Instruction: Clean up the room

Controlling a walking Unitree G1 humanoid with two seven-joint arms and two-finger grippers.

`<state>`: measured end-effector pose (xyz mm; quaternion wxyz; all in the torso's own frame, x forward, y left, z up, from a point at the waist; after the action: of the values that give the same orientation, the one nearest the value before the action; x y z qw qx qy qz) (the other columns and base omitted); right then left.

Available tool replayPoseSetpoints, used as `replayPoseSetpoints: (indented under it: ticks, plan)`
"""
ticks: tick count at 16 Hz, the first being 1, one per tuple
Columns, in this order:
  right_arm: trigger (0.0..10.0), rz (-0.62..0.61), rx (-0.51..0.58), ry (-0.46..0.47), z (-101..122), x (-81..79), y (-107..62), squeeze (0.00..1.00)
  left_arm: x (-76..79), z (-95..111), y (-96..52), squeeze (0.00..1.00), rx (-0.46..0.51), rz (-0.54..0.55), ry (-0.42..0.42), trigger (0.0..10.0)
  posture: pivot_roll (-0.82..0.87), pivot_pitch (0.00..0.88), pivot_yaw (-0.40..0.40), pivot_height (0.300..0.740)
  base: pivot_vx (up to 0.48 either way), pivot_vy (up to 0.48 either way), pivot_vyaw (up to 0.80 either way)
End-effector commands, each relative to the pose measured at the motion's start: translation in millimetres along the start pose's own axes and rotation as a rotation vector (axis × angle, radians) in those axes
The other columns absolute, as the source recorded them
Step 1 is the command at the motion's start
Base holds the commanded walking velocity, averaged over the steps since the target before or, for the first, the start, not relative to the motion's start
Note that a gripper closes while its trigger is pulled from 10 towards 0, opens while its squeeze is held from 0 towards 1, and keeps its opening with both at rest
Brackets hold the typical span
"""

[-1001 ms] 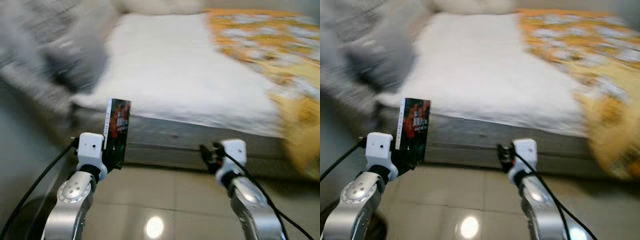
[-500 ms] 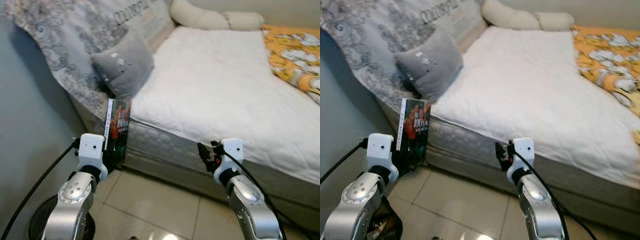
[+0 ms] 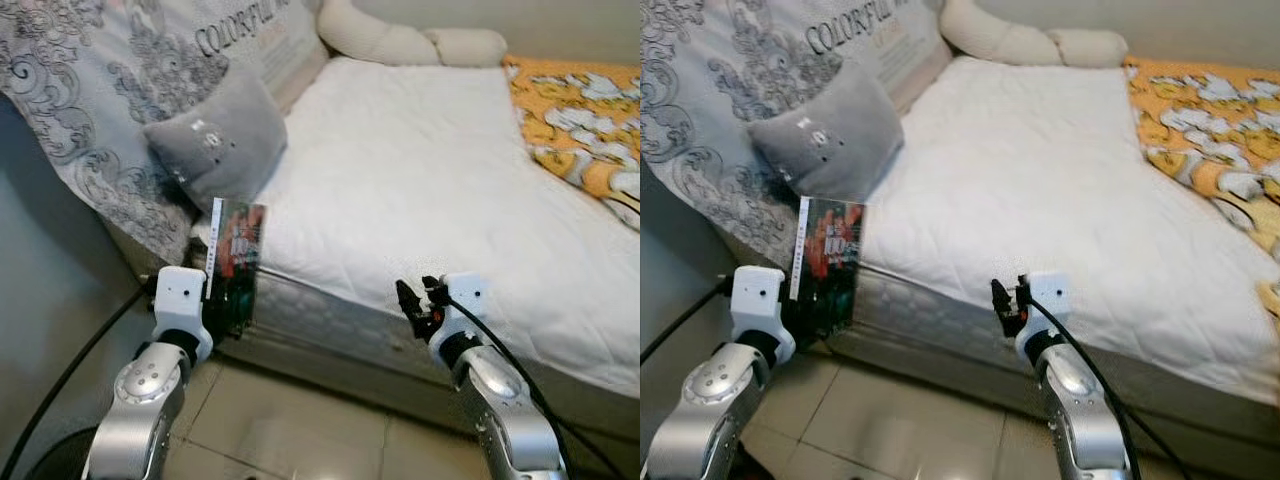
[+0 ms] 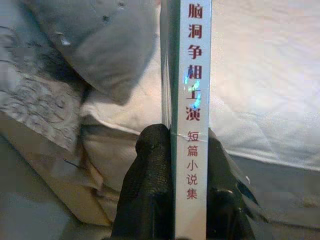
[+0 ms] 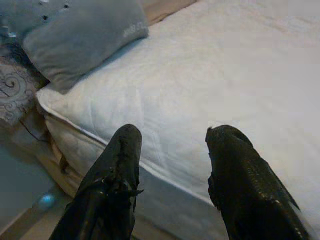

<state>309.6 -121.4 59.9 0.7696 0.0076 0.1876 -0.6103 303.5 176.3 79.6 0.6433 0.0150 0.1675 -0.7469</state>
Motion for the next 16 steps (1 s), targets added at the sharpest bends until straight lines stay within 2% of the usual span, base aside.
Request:
replayPoseSetpoints:
  ticks: [1,14,16]
  plan:
    - [10.0,0.032,0.015,0.009,3.3,-10.0,3.2,0.0,-14.6,9.1,-1.8,0.0,0.036,0.044,0.015,10.0,-0.05,0.0,0.022,0.74,0.382,0.0,0.0]
    - [10.0,0.023,0.007,0.017,0.8,-9.6,2.6,0.0,-18.0,8.2,-2.7,0.0,0.032,0.044,0.032,10.0,-0.04,0.0,0.03,0.74,0.373,0.0,0.0]
    - [10.0,0.013,0.002,0.039,-0.6,-8.1,3.1,0.0,-18.6,9.0,-2.1,0.0,0.034,0.042,0.036,10.0,-0.05,0.0,0.032,0.74,0.368,0.0,-0.77]
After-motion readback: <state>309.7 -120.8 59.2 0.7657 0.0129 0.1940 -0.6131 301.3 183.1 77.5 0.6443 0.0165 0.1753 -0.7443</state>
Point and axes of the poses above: a point about 5 cm out from each wrist's last joint towards the gripper, its own y axis pointing out of the wrist towards the gripper, its own z axis along the axis of the wrist's last joint, x = y × z, the point moved 6 cm from there along y, pointing out of the wrist towards the gripper, and after that the axes turned 11 degrees about y, right-handed, at the moved point
